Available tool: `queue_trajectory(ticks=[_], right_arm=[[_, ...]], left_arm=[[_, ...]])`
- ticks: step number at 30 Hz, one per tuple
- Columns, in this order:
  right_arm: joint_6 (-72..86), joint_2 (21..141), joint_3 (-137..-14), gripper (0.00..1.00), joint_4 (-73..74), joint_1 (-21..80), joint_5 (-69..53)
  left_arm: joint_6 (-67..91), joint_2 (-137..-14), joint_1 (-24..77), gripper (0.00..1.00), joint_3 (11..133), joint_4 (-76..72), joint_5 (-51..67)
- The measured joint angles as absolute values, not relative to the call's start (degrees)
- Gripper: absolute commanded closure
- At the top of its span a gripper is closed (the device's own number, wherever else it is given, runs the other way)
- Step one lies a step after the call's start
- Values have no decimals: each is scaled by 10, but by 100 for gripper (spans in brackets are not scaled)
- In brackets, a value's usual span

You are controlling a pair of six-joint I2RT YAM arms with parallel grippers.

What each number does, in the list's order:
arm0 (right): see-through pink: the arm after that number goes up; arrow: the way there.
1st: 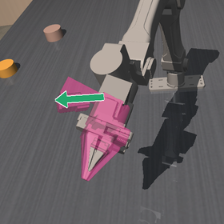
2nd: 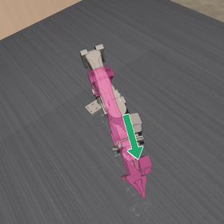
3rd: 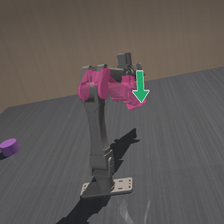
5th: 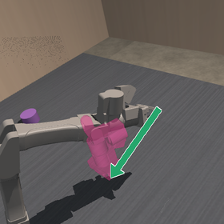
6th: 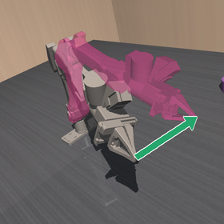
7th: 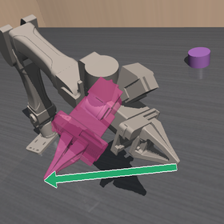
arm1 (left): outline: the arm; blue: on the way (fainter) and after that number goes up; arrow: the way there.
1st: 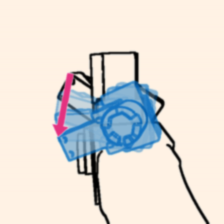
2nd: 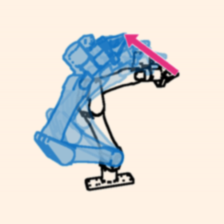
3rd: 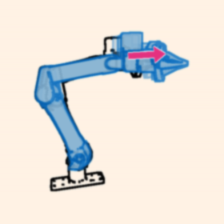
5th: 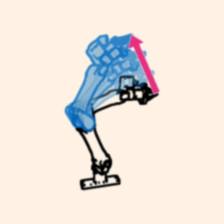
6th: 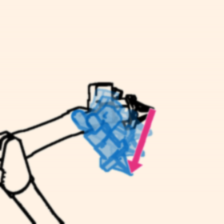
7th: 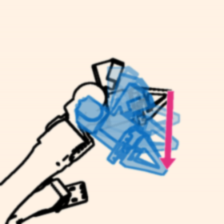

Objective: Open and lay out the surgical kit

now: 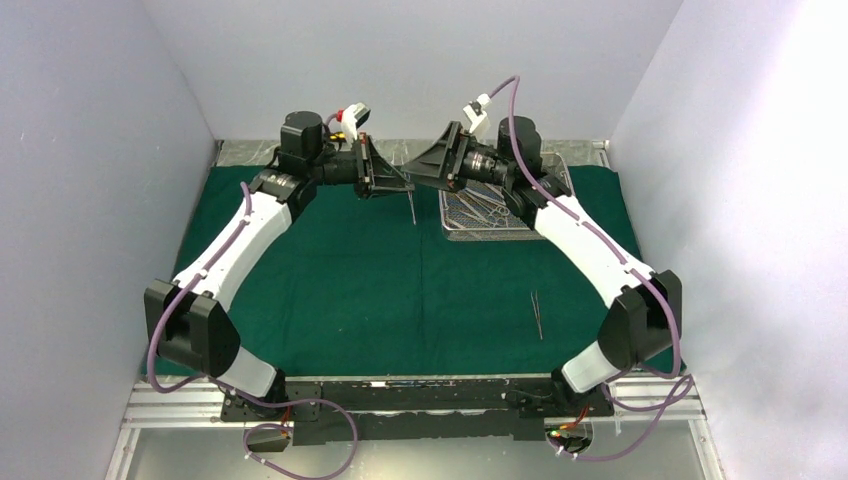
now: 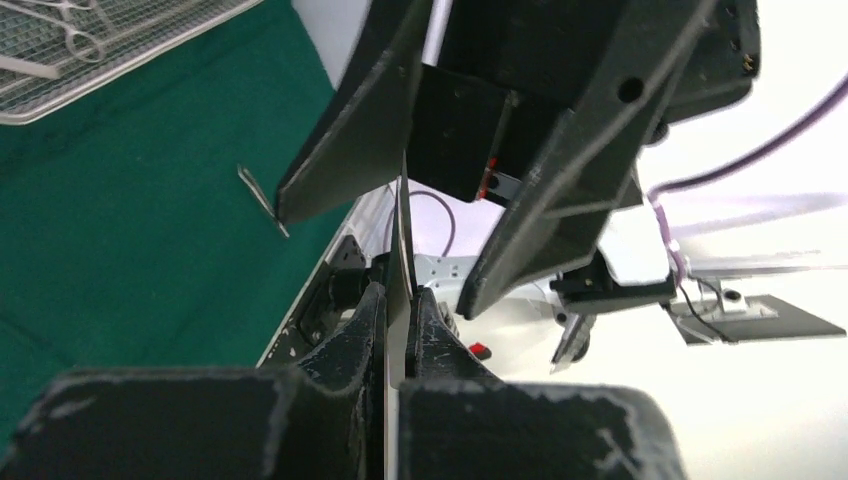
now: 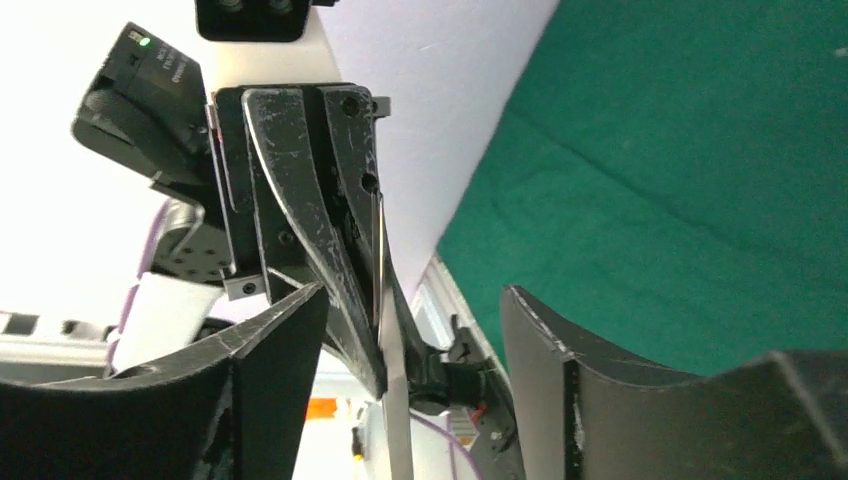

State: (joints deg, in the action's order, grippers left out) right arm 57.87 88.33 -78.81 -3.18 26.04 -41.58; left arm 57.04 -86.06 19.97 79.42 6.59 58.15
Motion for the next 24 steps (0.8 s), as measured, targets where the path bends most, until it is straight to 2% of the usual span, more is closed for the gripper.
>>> queue_trajectory(ticks=[6,11,13,19,24], right_arm=[[488,818,-760,26,64,272,-331],[388,797,-775,31,151,343,-231],[354,805,-785,36,191,381,-178],[305,848,-820,64,276,432,-66],[287,889,-865,74,300,441,-5]], left_arm=[[516,-892,200,100,873,234,479],[502,-933,199,100,907,313,423],[502,-943,199,100,907,336,411],[504,-949,199,100,907,366,393],[506,-949,199,100,907,379,389]])
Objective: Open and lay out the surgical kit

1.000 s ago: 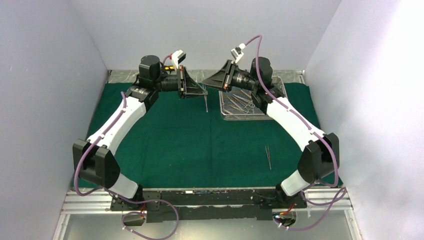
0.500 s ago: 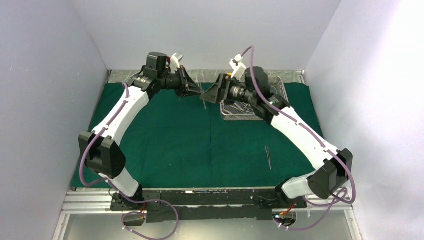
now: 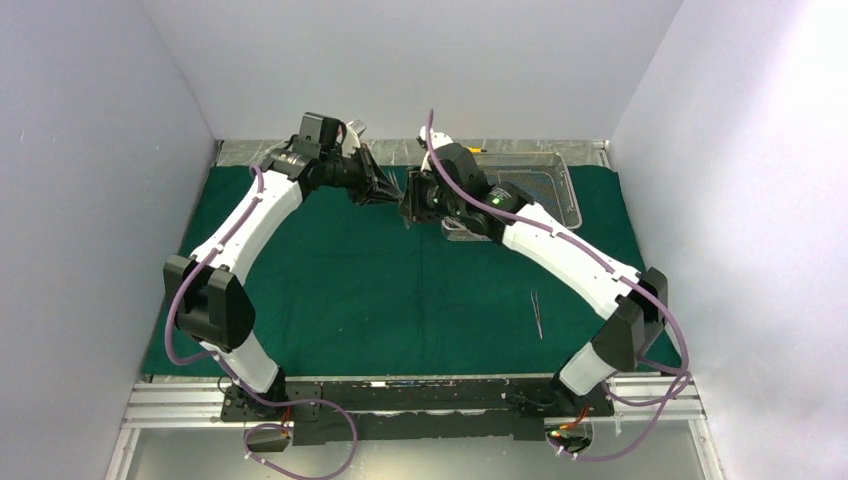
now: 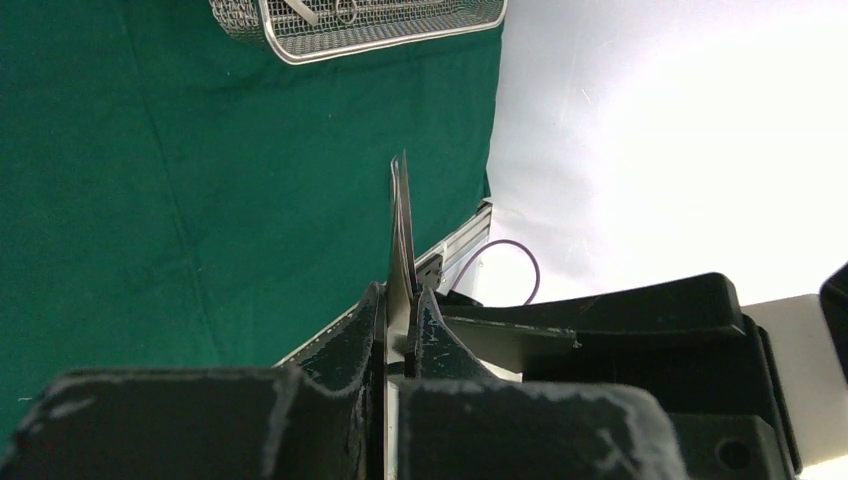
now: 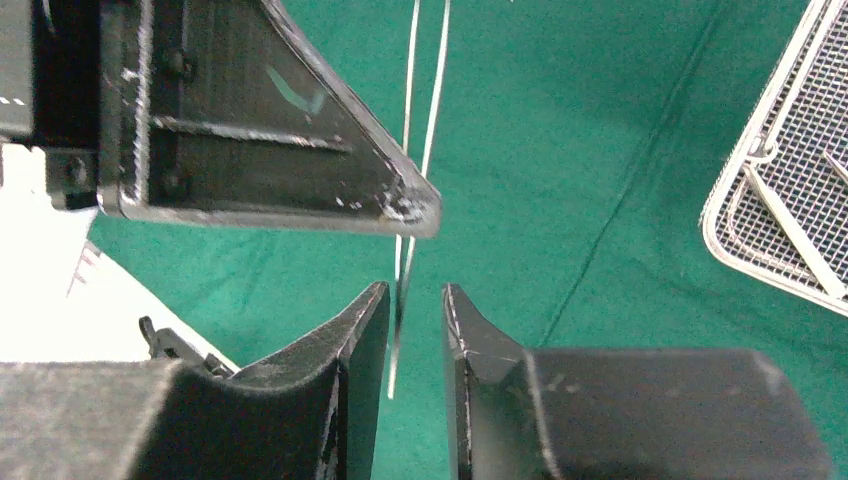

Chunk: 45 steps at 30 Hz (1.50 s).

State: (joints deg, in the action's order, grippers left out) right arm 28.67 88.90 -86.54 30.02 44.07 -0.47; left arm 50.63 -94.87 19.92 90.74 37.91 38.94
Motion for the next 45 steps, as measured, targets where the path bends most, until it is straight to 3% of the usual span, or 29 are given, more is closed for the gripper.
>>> queue_trajectory(ticks=[5,9,10,15,17,21,34,38,45], right_arm=[[269,928,-918,98,321,460,30],[271,949,-941,100,330,462,45],[272,951,-941,100,329,462,47],[272,951,-941,100,330,464,54],[271,951,-940,100,331,464,52],[269,947,-927,100,329,465,33],[267,946,-920,100,328,466,-1],[268,946,-920,100,327,466,-10],[272,946,-920,100,319,466,-23]], left_arm=[[514,-949,196,100,907,380,388],[522,-949,183,97,907,379,385],[522,-949,182,94,906,380,385],[525,-949,172,54,902,378,394],[528,-949,163,46,902,374,398],[527,-948,142,41,902,373,402],[512,-948,133,65,891,358,427],[504,-948,133,66,881,359,427],[488,-948,133,100,876,359,427]])
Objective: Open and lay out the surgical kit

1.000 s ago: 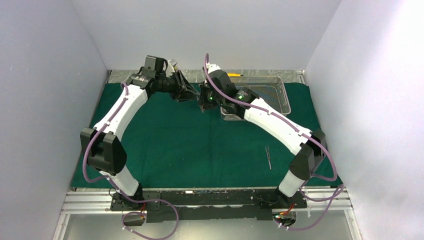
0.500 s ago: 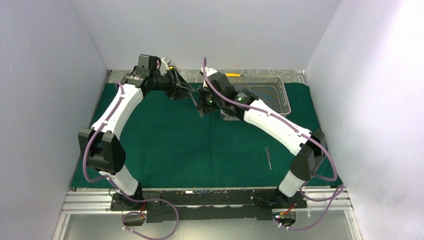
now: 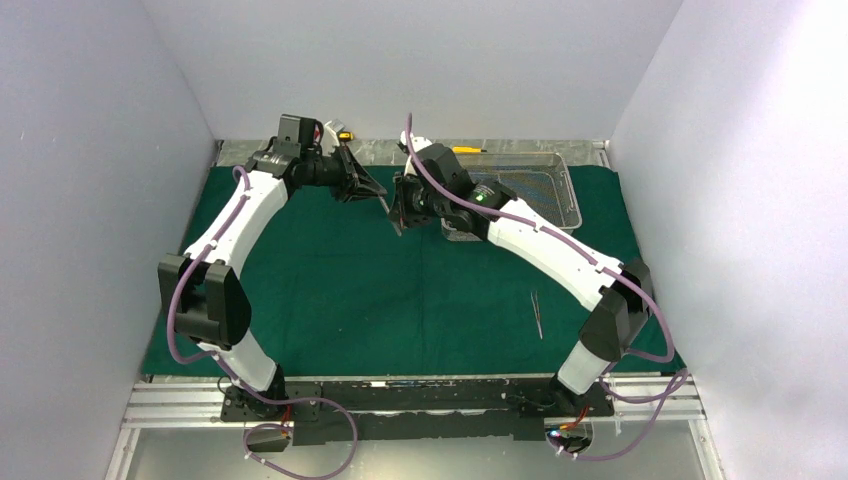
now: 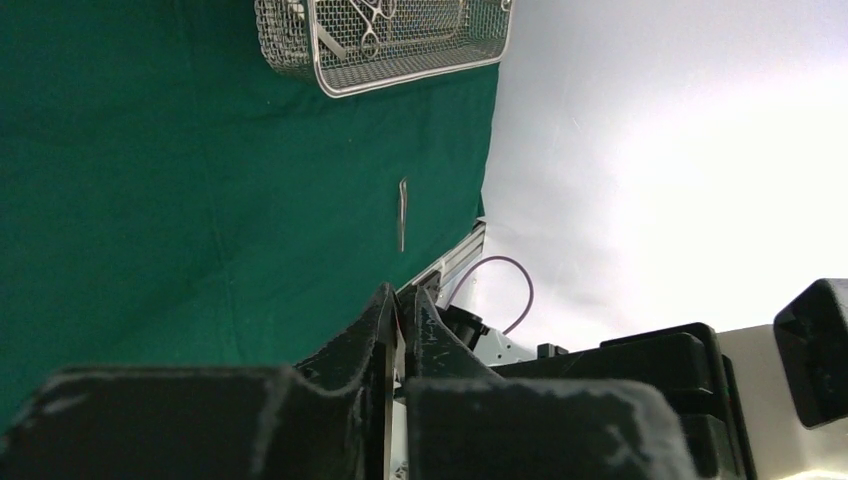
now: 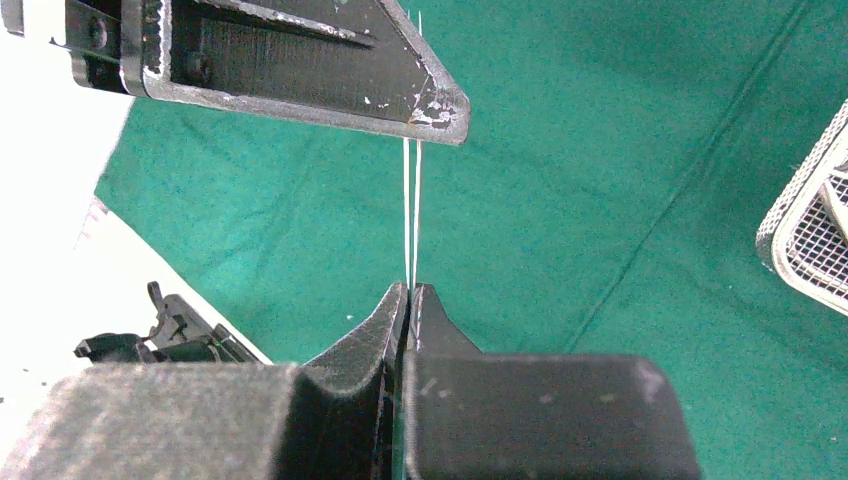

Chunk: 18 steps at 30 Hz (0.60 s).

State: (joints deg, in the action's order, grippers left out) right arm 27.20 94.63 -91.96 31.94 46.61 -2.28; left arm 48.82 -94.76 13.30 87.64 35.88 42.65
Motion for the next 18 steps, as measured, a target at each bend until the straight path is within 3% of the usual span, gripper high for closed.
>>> queue_trajectory(ticks=[2,5,9,18], right_arm=[[275,948,-920,100,321,466,-27],[280,959,-927,82,324,466,-31],[287,988,-960,72,330,466,-35],[288,1032,-1001,78,342,466,-28]], left_arm=[[487,-948,133,100,874,356,428],[484,-948,132,100,873,354,427],[468,-947,131,100,874,359,429],[444,-945,132,100,874,383,428]])
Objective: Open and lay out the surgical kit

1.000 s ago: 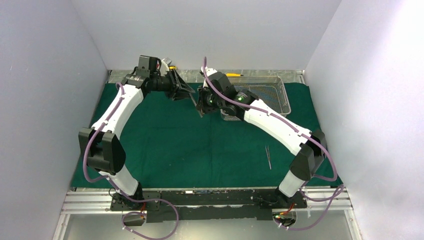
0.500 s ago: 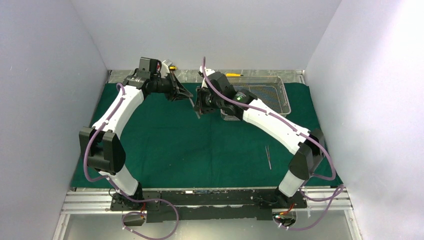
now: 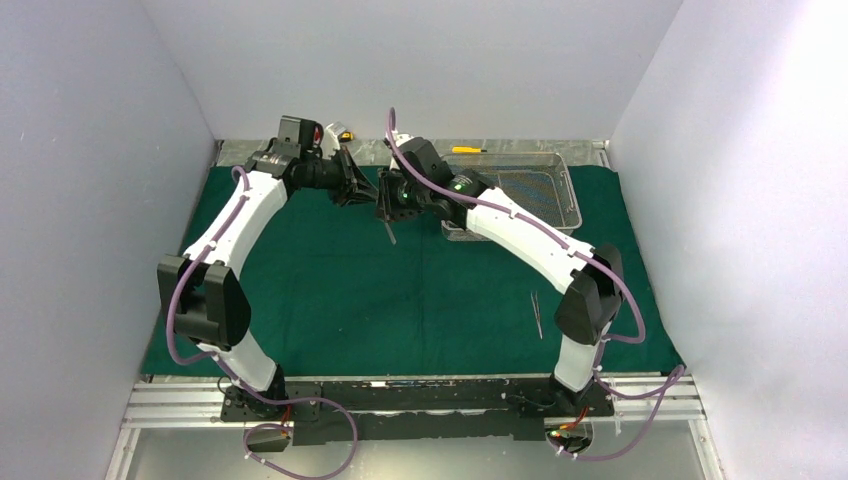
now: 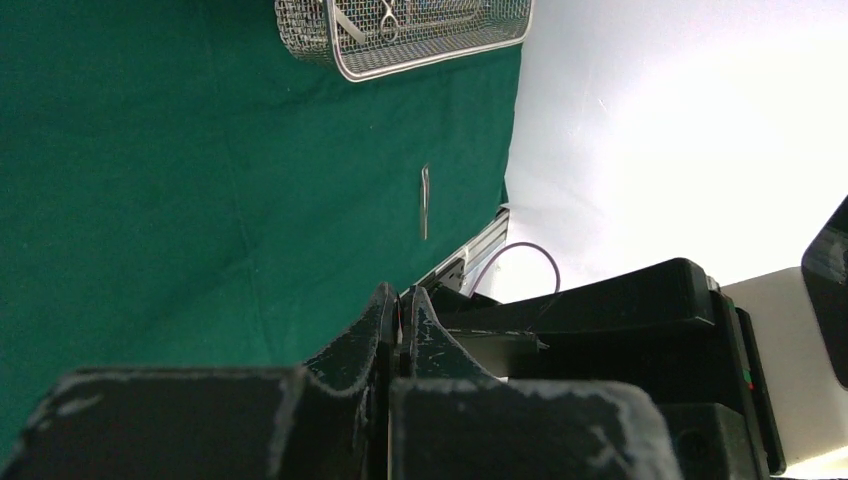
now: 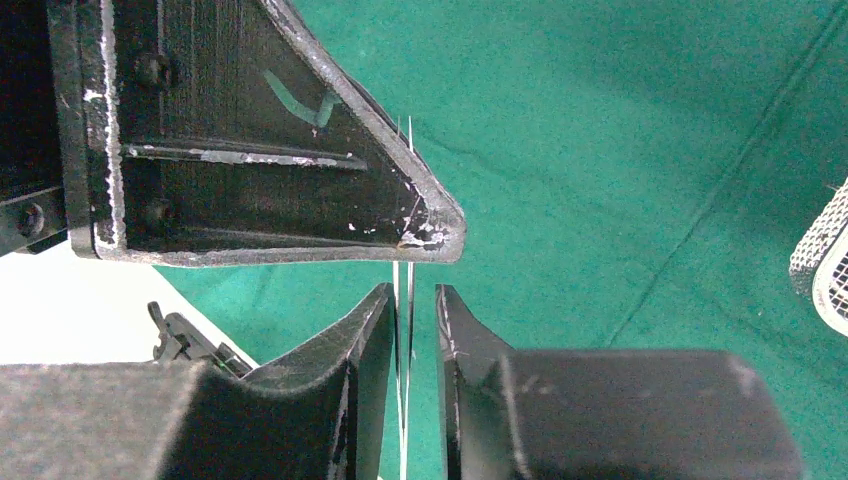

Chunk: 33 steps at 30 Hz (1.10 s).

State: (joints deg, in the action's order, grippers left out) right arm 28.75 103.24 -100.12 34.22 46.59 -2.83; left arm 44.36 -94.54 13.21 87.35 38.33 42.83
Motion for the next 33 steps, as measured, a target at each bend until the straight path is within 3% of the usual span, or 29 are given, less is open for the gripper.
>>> queue_trajectory(ticks=[2,3,4,8,11,21,33], right_arm=[[287,1033,-1002,88,344,466,-28],[286,1033,-1003,99,345,466,-28],[286,1033,-1004,100,345,466,-29],[286,1033,-1006,100,352,467,-24],[286,1031,-1000,100,359,466,-10],[326,894,-712,100,412,443,65],[366,819,-511,100,460,353,99]], left_arm=[[440,-944,132,100,874,386,428],[439,-943,132,100,874,387,427],[437,-943,132,98,874,387,427],[422,-942,132,41,874,394,423],[408,-942,132,21,877,423,400],[378,-942,127,7,861,494,262],[351,-940,124,5,835,508,232]])
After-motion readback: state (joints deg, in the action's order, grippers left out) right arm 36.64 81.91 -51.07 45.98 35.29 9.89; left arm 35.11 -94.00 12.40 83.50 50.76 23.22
